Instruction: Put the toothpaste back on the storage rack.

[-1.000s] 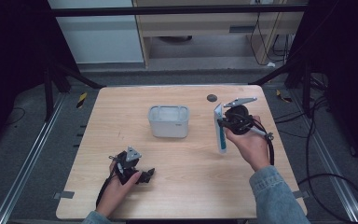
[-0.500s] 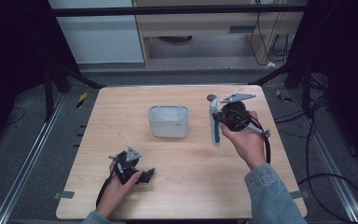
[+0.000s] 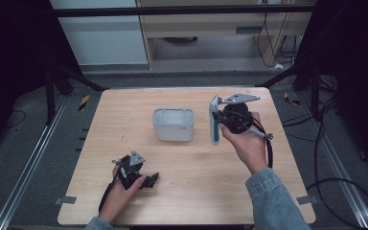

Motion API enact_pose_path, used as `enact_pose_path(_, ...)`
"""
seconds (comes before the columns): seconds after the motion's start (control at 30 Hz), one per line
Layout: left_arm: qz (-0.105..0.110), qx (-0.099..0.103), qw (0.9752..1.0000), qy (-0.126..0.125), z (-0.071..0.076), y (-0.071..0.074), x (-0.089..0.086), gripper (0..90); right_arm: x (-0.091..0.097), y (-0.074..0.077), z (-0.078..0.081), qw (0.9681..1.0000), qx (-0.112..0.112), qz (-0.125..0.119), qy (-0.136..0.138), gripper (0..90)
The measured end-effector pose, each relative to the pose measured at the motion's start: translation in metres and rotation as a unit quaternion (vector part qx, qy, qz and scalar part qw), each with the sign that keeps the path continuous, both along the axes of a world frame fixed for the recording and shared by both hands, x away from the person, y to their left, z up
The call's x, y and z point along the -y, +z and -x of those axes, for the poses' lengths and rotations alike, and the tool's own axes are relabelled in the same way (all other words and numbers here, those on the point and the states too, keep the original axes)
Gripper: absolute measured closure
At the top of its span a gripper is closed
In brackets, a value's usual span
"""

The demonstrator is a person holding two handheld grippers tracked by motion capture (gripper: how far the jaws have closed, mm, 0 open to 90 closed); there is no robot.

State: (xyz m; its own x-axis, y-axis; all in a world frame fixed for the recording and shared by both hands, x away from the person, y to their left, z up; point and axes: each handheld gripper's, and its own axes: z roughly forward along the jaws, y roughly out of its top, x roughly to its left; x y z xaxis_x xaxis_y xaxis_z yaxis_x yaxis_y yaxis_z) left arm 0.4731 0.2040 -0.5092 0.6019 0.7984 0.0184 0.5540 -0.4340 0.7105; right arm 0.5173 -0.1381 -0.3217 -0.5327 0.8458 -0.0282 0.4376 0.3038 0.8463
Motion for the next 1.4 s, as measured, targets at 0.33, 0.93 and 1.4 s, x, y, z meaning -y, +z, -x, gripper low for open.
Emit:
enact_pose_path(0.33,0.002,0.001,1.0000,0.001,0.000,0.000,0.000,0.0,-0.008,0.012,0.002,0.9996,0.022,-0.017,-0.007,82.2)
enact_pose_path(0.93,0.000,0.001,1.0000,0.001,0.000,0.000,0.000,0.0,-0.025,0.029,-0.008,0.9989,0.041,-0.019,-0.009,82.2)
enact_pose_path(1.4,0.000,0.001,1.0000,0.001,0.000,0.000,0.000,0.0,-0.035,0.042,-0.013,0.9975,0.061,-0.032,-0.014,82.1)
